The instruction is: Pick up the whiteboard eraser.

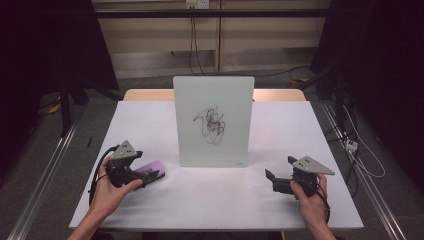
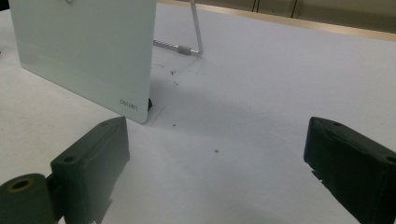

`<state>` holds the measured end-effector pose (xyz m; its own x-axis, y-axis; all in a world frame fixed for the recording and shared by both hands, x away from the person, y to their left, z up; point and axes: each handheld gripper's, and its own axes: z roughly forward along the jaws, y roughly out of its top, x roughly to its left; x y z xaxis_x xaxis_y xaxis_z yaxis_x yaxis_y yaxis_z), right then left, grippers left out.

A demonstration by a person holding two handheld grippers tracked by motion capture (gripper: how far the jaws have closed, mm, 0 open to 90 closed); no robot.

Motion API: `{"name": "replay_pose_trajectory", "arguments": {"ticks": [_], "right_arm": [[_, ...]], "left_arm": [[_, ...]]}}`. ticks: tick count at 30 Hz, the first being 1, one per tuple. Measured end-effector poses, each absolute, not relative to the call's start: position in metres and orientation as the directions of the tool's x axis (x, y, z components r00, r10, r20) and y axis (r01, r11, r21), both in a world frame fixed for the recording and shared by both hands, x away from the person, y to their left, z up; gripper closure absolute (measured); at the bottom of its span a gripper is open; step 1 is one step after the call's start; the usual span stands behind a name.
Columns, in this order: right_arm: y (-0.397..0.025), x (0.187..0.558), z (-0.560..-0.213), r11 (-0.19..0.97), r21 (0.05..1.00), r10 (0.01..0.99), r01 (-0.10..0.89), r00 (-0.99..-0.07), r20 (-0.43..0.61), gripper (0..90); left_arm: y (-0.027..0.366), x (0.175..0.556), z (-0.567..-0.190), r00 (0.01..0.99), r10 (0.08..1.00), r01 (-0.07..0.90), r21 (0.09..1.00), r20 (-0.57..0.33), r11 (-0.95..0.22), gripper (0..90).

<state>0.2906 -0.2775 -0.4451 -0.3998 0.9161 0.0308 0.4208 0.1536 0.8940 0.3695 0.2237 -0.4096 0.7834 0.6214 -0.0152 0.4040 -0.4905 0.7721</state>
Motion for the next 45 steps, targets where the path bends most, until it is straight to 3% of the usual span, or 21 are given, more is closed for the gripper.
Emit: {"name": "replay_pose_trajectory", "arguments": {"ticks": [27,45], "right_arm": [[-0.274,0.29,-0.445,0.165,0.894,0.911,0.416,-0.411,0.023,7.0],[-0.274,0.29,-0.445,0.165,0.893,0.91,0.419,-0.414,0.026,7.1]], "left_arm": [[0.224,0.383,-0.423,0.818,0.576,0.463,0.62,-0.022,-0.634,11.6],[0.223,0.386,-0.431,0.836,0.548,0.46,0.564,-0.017,-0.685,32.2]]}}
